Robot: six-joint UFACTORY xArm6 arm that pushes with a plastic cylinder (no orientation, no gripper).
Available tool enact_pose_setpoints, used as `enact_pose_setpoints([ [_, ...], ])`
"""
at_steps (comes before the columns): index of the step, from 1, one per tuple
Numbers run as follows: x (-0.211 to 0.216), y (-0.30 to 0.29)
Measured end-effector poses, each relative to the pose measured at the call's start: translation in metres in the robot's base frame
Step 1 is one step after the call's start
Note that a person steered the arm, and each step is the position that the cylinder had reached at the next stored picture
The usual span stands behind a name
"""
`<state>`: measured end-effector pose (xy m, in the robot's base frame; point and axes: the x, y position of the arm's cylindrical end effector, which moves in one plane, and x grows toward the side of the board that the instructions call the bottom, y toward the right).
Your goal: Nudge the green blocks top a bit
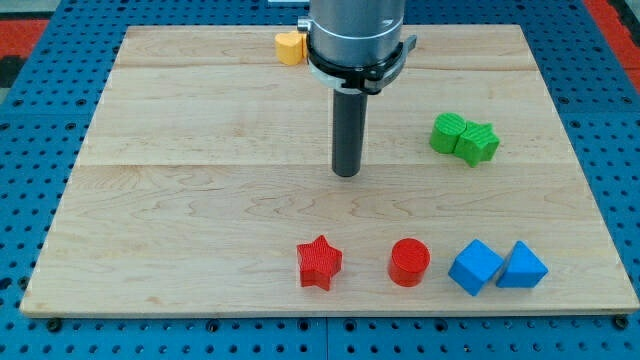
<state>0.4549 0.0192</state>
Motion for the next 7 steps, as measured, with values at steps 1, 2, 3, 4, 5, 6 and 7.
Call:
enact_pose_setpoints([
  [1,0.004,-0.031],
  [2,0.004,-0.032],
  [3,0.004,-0.032],
  [4,0.004,-0.032],
  [5,0.005,-0.008],
  [6,0.004,0.067],
  [7,-0.003,0.122],
])
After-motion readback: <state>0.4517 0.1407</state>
